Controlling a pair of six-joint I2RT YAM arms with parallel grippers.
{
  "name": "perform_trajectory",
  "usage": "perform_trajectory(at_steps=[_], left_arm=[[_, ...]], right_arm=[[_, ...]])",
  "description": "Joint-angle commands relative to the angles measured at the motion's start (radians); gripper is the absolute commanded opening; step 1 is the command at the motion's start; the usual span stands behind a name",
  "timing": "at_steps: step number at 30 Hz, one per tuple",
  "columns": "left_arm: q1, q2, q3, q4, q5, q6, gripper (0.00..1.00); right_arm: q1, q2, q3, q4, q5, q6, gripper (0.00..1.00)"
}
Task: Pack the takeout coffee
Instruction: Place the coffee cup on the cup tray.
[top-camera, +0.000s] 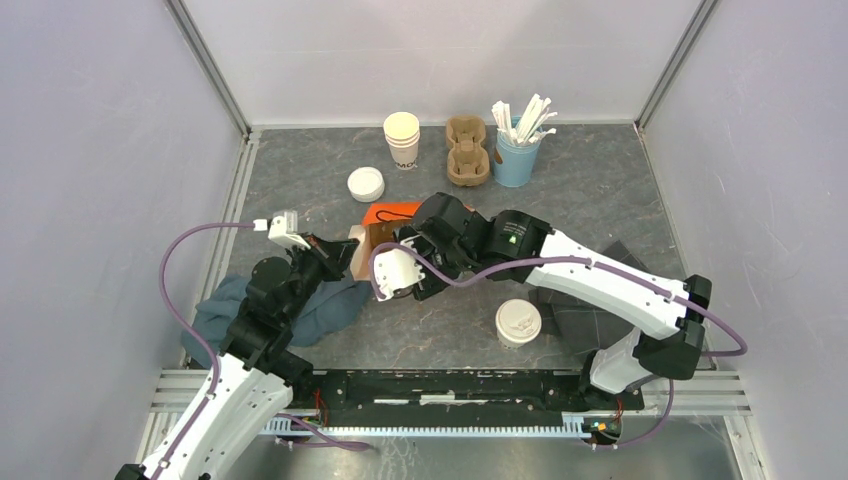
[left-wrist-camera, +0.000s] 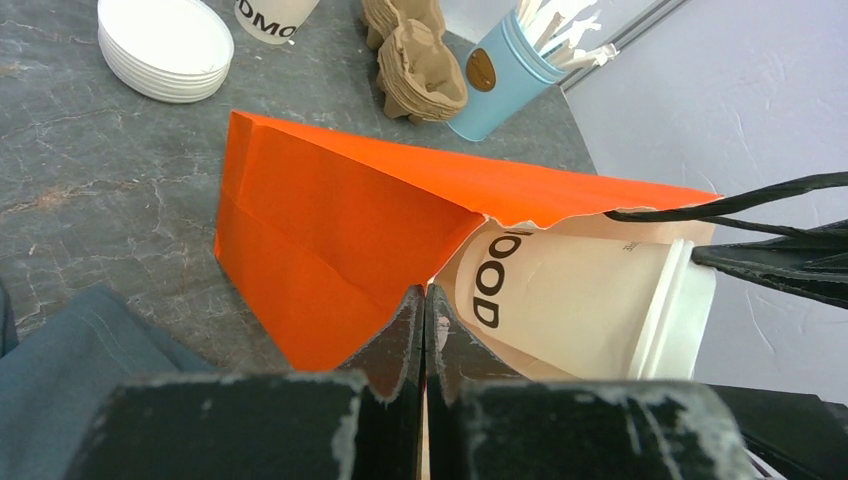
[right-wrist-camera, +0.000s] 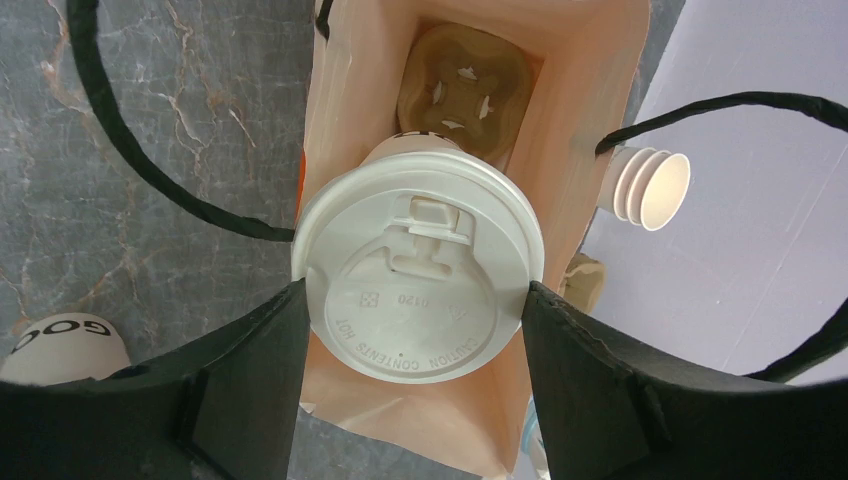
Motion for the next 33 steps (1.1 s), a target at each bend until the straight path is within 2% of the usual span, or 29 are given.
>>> perform_trajectory(at_steps=[1,19,23,33], left_arm=[[-0.004,-0.017,-0.003,0.053,-0.002,-0.024,0.02],[-0.004,-0.071,-0.023,-0.010,-0.008,-0.095,0.02],[-0.004,-0.088,-0.013,-0.048,-0.022,-0.093,0.02],[-0.004,-0.166,-0.077,-0.076,0.019,-0.151,0.02]], right_arm=[[0.005,0.015,0.049,0.003,0.033,-0.046,0.43],[-0.025,0.132,0.016,0.125,0.052,-0.049,0.42],[-0.028,0.135,-0.027,0.143,0.040,-0.046,0.42],[-0.038,0.086,-0.189,0.268,0.131,-0.040,0.42]])
